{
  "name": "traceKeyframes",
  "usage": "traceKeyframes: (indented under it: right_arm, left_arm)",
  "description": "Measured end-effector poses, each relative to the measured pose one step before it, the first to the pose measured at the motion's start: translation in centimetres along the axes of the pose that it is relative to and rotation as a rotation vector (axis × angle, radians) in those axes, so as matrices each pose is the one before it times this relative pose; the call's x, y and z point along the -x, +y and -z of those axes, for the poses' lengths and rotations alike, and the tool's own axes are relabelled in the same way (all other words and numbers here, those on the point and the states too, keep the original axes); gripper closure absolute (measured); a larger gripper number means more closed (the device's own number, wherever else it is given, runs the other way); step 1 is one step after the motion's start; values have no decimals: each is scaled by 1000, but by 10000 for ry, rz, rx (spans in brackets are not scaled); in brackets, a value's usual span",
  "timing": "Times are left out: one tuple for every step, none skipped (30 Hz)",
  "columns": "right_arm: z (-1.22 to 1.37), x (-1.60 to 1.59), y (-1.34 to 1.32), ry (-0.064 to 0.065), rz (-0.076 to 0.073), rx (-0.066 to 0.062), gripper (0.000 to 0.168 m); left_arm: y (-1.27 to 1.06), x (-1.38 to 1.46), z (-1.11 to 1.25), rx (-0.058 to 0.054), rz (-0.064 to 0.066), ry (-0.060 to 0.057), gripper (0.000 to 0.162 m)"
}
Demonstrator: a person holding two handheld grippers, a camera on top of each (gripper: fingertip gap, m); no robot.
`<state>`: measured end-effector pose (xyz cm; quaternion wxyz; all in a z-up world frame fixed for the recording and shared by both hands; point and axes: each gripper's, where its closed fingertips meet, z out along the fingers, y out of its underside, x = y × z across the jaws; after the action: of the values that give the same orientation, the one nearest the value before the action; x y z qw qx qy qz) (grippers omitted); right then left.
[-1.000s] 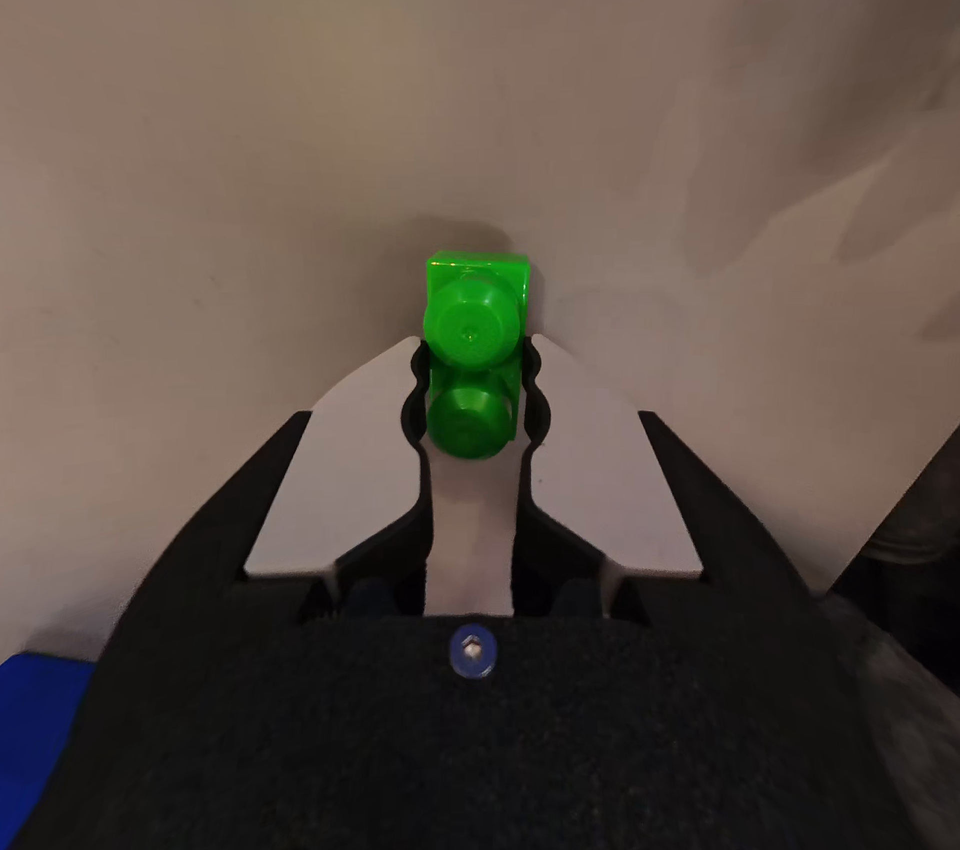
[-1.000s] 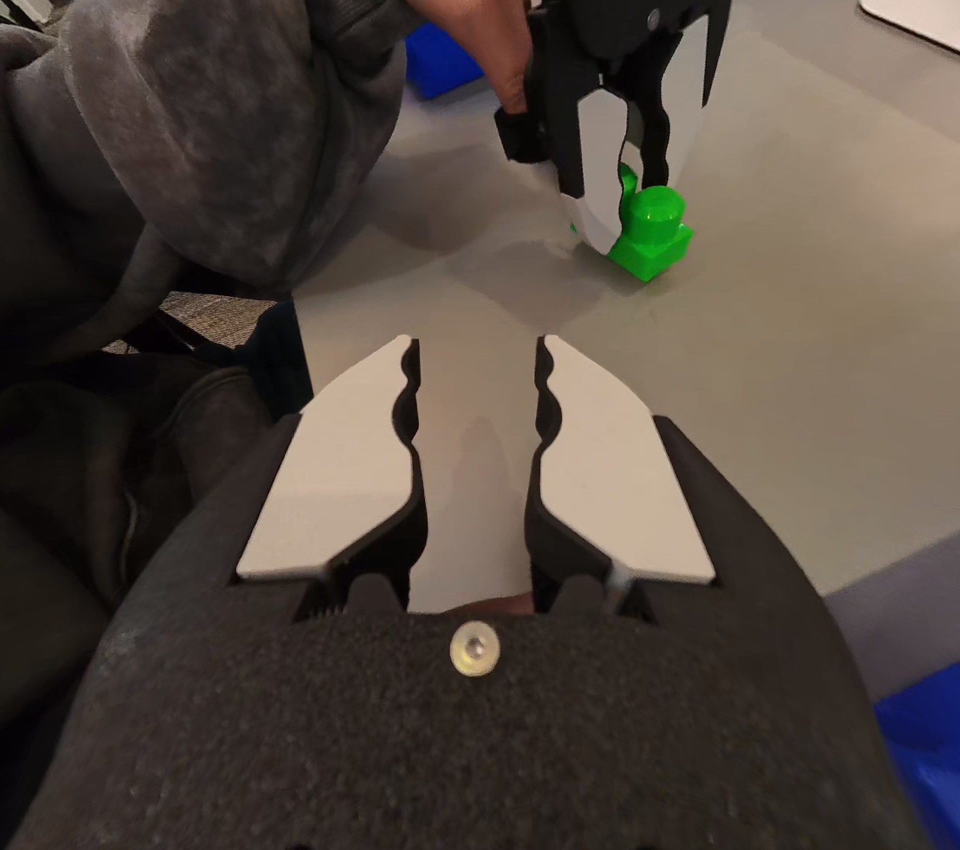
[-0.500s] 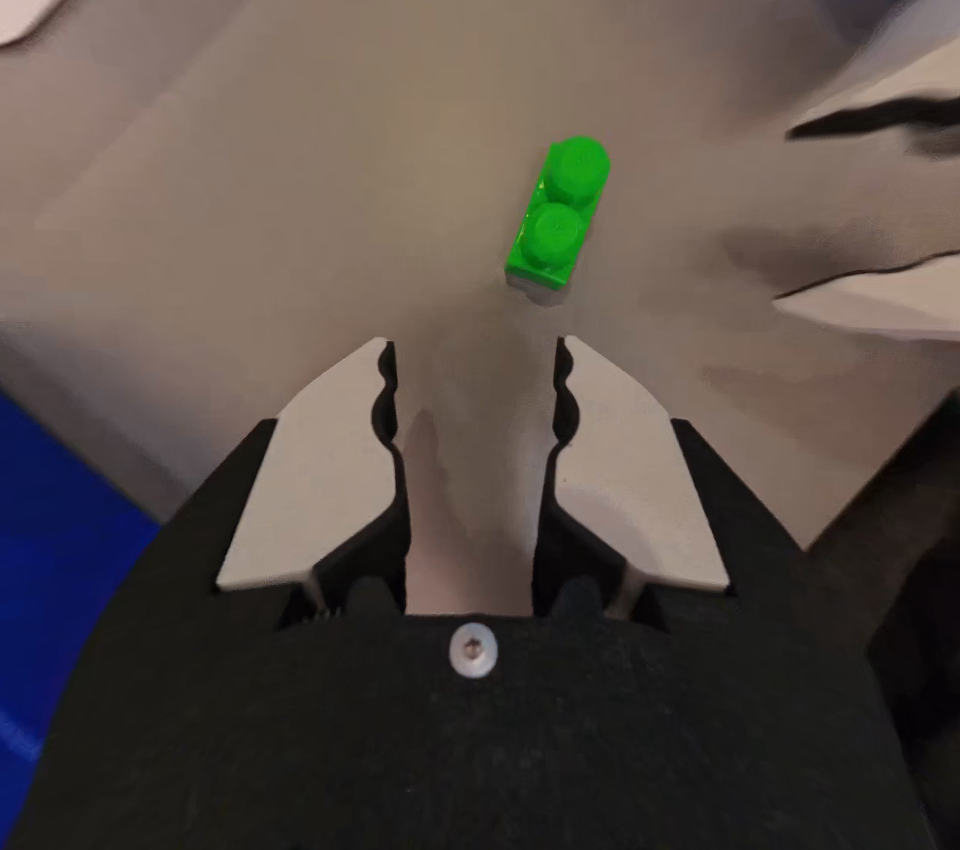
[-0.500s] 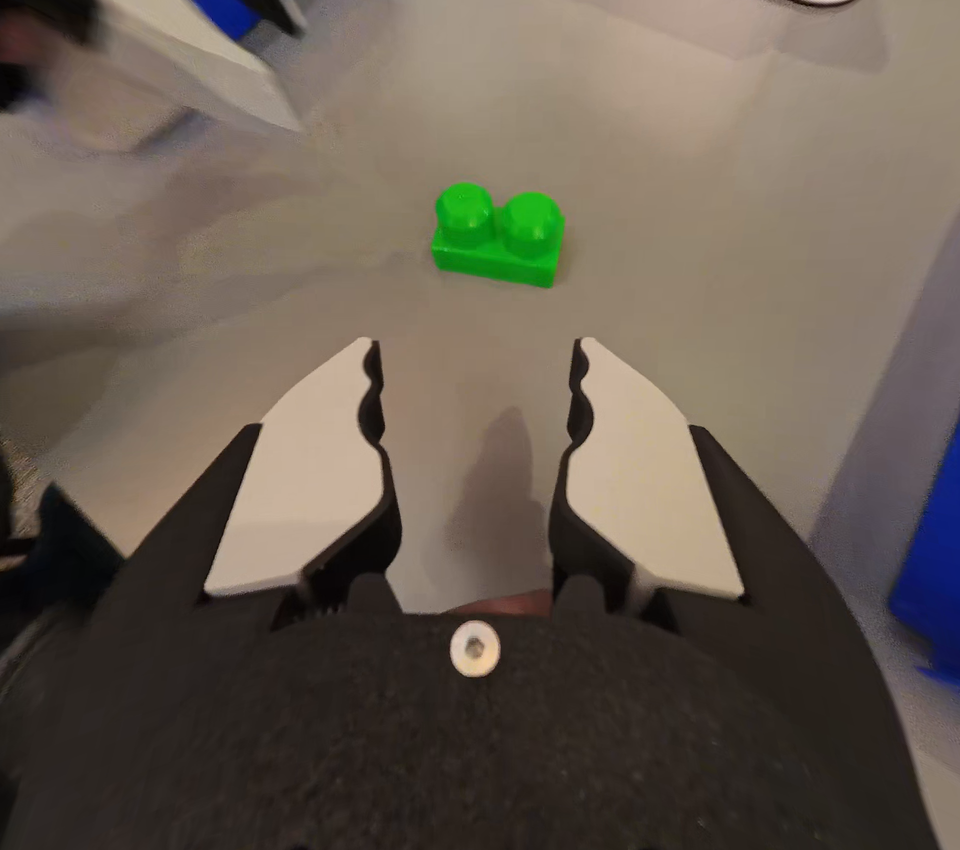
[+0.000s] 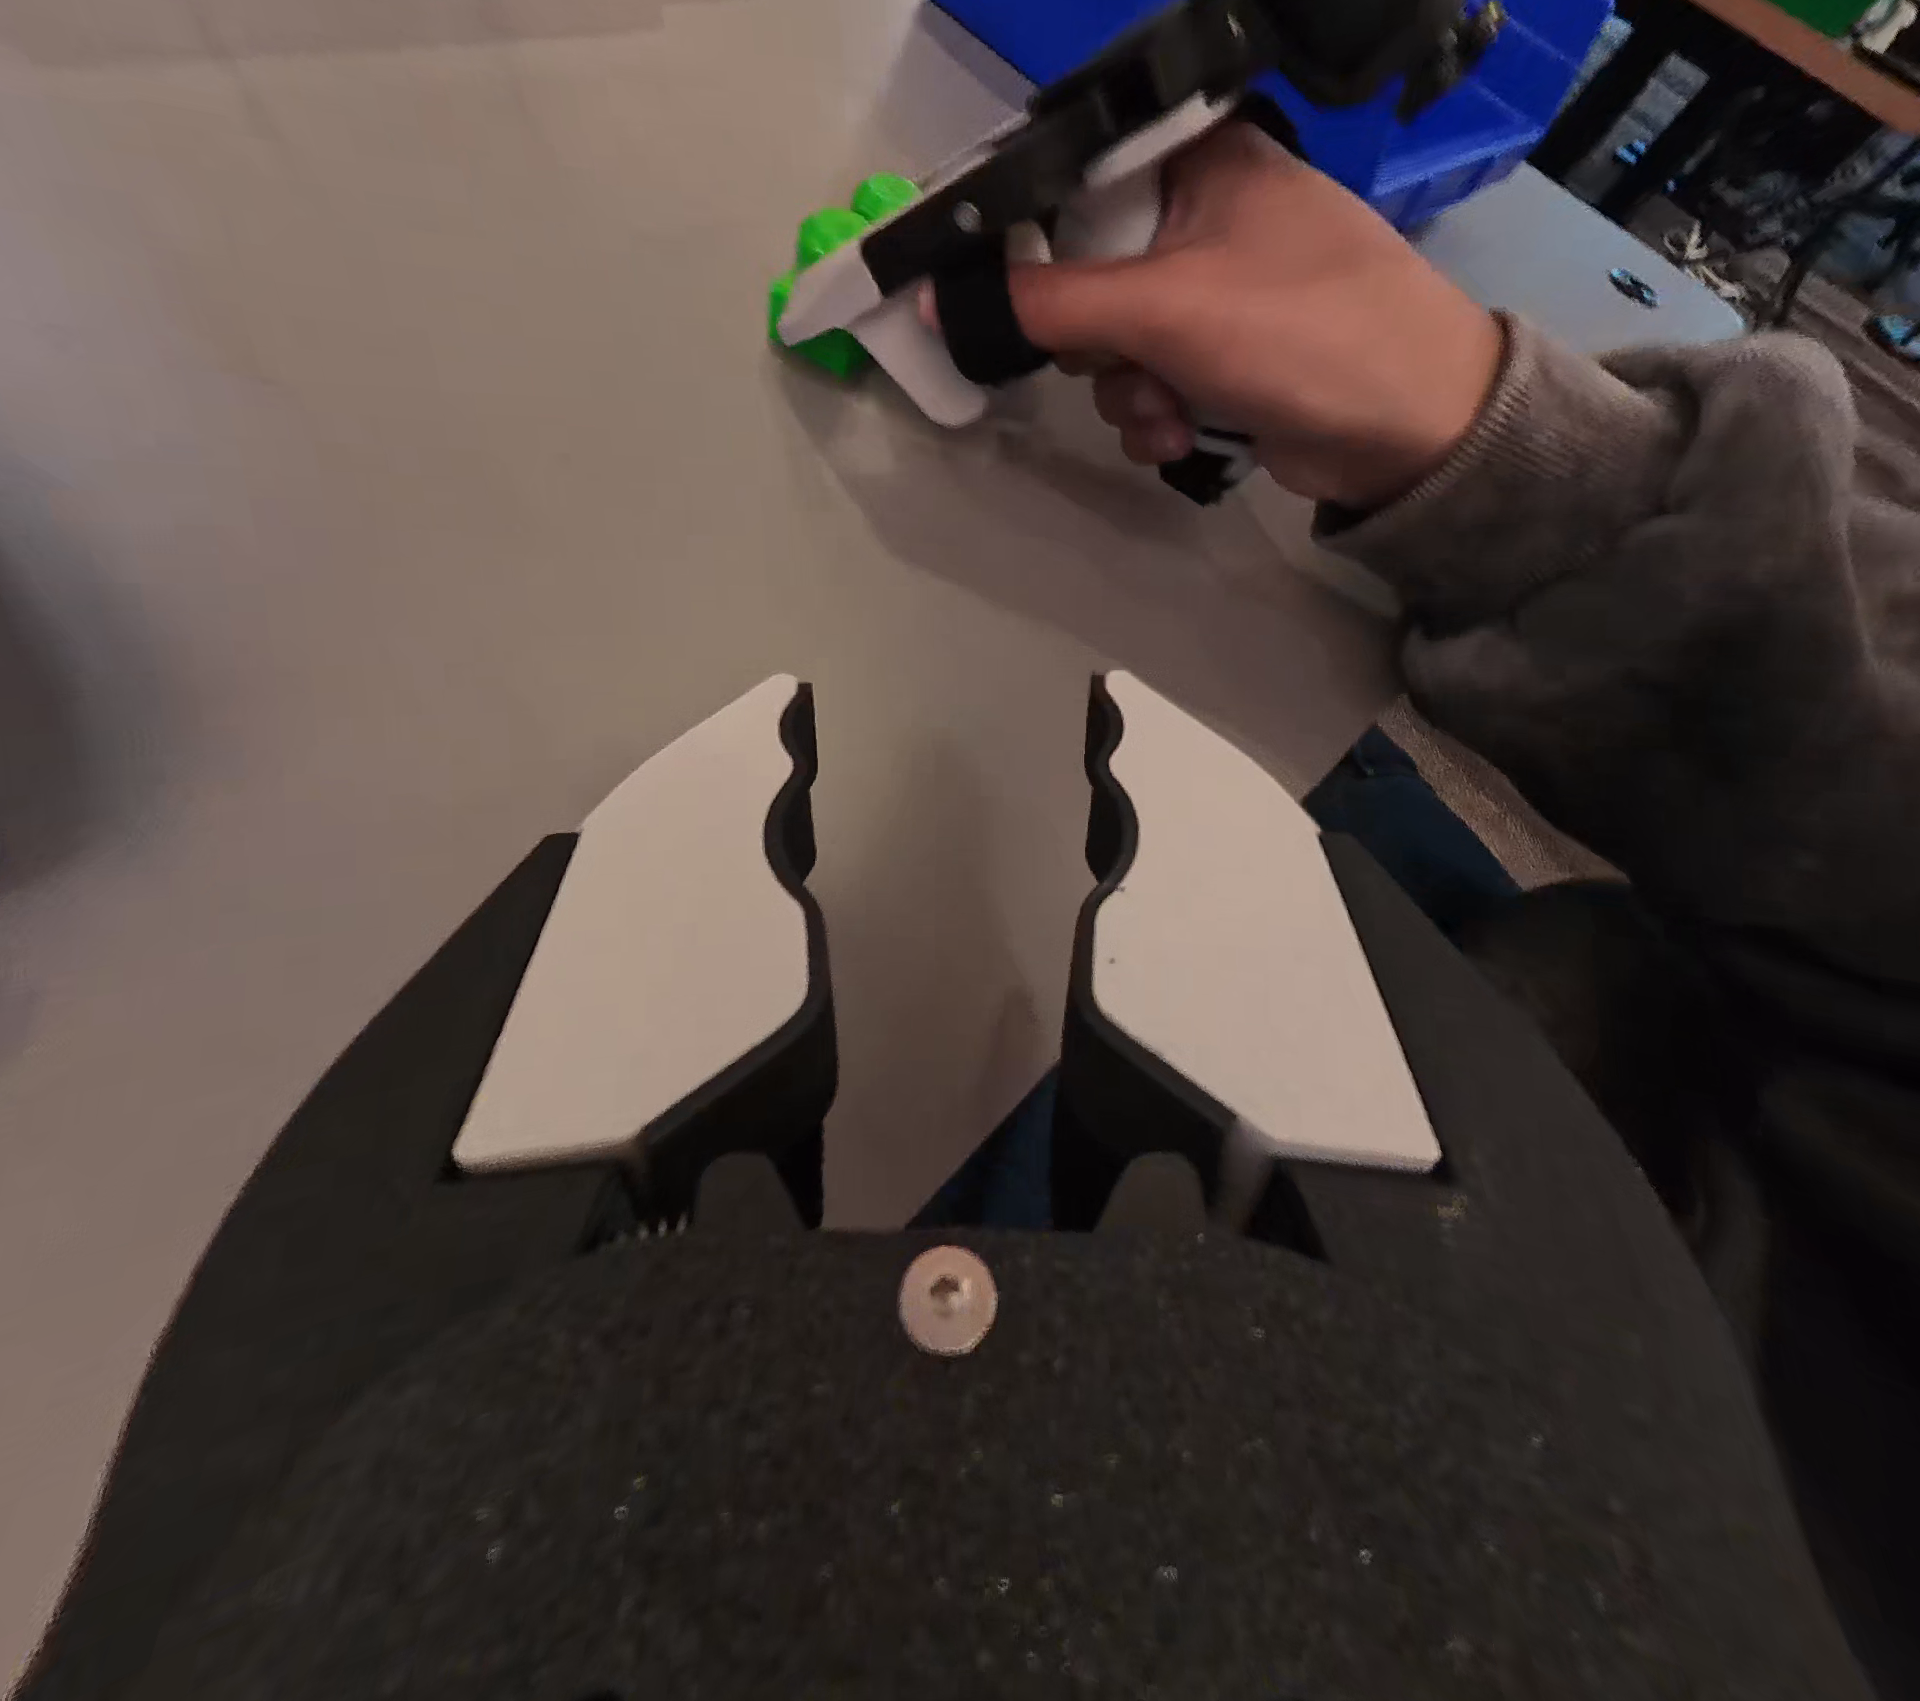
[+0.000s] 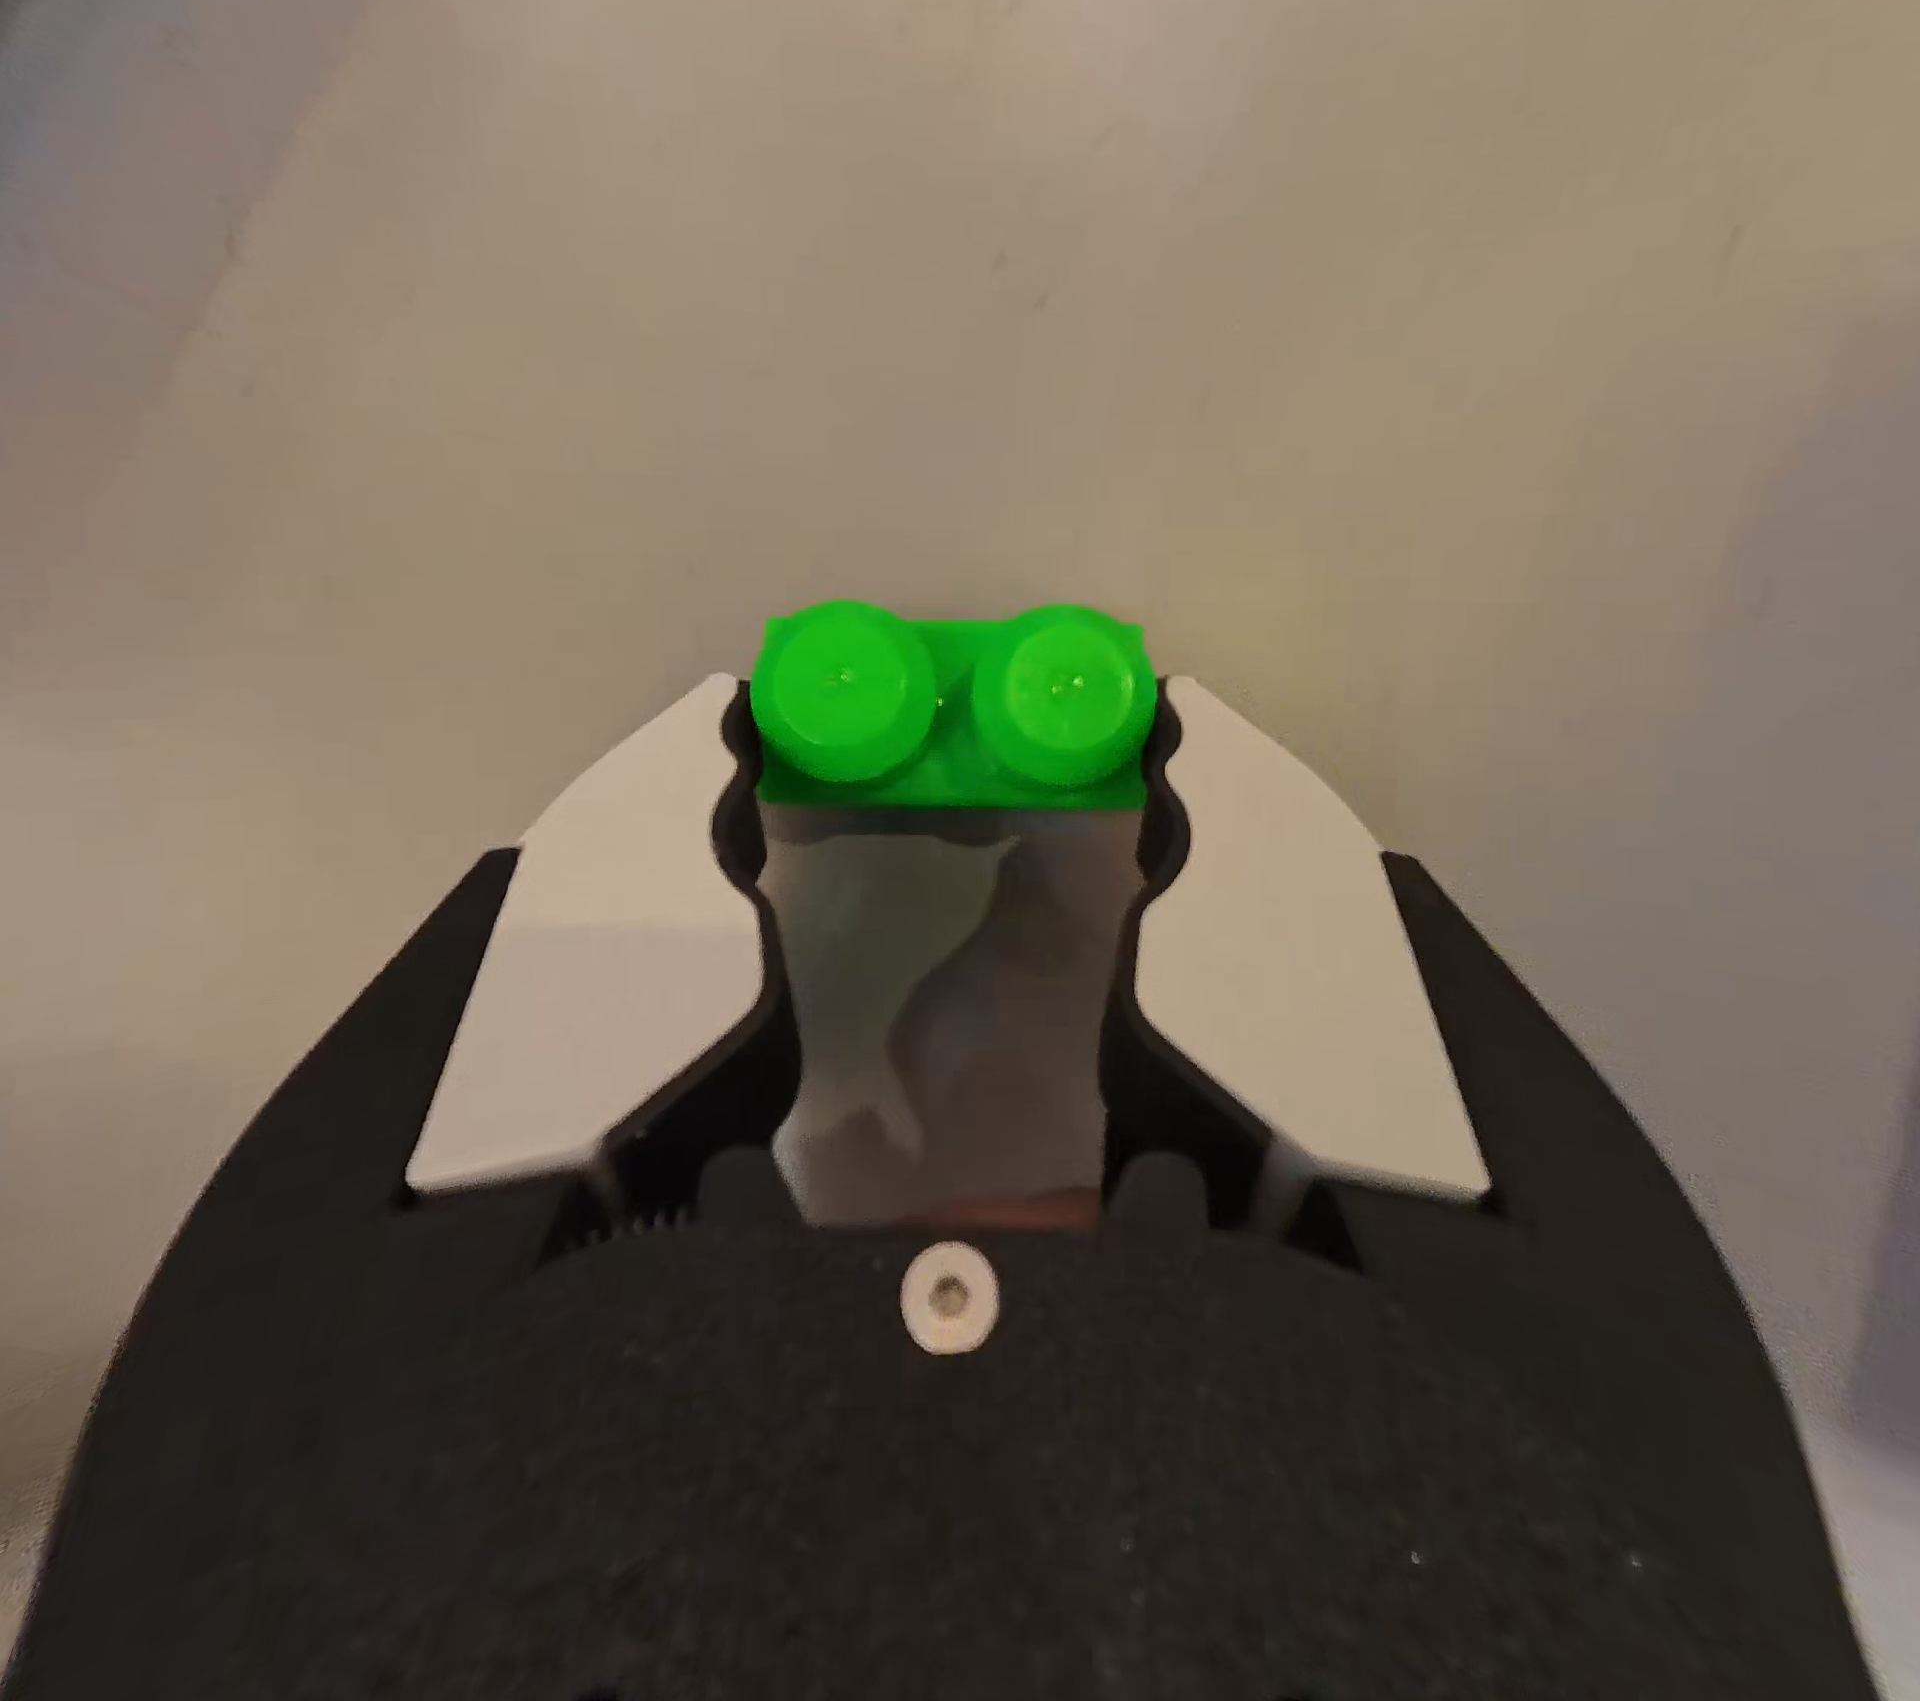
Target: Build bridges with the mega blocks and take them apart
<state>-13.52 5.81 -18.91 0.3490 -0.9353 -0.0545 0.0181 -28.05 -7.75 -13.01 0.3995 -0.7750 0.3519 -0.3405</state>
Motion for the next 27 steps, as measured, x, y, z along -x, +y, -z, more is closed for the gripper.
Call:
traceKeyframes:
  right_arm:
    - [157,408,-78,-359,22,86,98]
    - [442,611,-307,-522,21,-103,98]
    - [887,63,-605,-141,67,-267,98]
    - [1444,-82,-1124,-37,288,-560,98]
    - [1891,-272,-1354,2,333,-546,98]
    - [2206,-845,-1518,191,237,-498,98]
    - [2427,-1115,-1851,106,266,-643,98]
    - [2432,-1885,-1752,321,82,-523,98]
    - [2178,-2455,-1556,350,14,-365,98]
    - [1748,-2816,-1202,304,37,-183,98]
    - [1121,-3208,-513,350,23,213,98]
    - [417,-3616,-54,510,46,379,98]
    - [-427,-3751,404,527,-16,486,98]
    - [-1384,-3590,950,445,-128,727,98]
    - [-2253,-2987,1319,163,-264,879,98]
    - [-2769,-2110,1278,-230,-446,881,97]
    - [-2813,-1740,1008,-233,-517,760,98]
    - [-2552,-1472,931,-62,-293,798,98]
    - [-2199,-1269,538,209,150,636,98]
    - [-1852,-1019,173,374,415,414,98]
    - [-1605,-451,109,177,397,415,98]
    - [-1295,-60,-3,12,282,368,97]
    - [-963,-71,-393,56,115,85,97]
    - [-685,-135,-601,118,-33,-55,97]
    - [-542,122,-636,-7,-28,-136,97]
    - [-544,97,-365,8,-70,3,97]
    - [-589,-57,-114,94,-63,132,97]
  left_arm:
    - [279,-350,-139,170,-101,143,112]
    - [202,-96,-59,84,-58,29,112]
    - [175,38,-6,27,1,-1,113]
    - [179,-58,-2,40,47,106,113]
    - [117,-93,17,14,74,147,114]
    - [52,-18,44,-11,70,83,115]
    - [-31,85,71,-35,46,0,115]
    - [-122,96,86,-94,13,-26,115]
    - [-118,-34,44,-85,-14,44,115]
    - [-29,-118,-10,-9,-34,91,116]
    - [-17,-73,-51,-7,-64,28,116]
    - [-80,-49,-59,-52,-105,-17,116]
    - [-79,-141,-69,-43,-135,16,116]
    - [-133,-201,-76,-53,-154,22,116]
    - [-159,-209,-99,-74,-161,7,116]
    - [-102,-240,-138,-40,-152,23,116]
    - [-36,-236,-183,0,-134,22,116]
    - [4,-194,-208,5,-117,2,116]
    - [88,-191,-246,63,-102,17,116]
    - [159,-154,-244,114,-91,11,116]
    - [91,-69,-229,69,-81,-39,116]
    - [65,-104,-205,63,-76,5,116]
    - [94,-160,-199,64,-72,73,116]
    - [131,-122,-192,46,-60,61,116]
    - [245,-2,-196,100,-42,12,116]
    - [312,100,-192,146,-32,-33,116]
    - [278,153,-158,109,-30,-56,116]
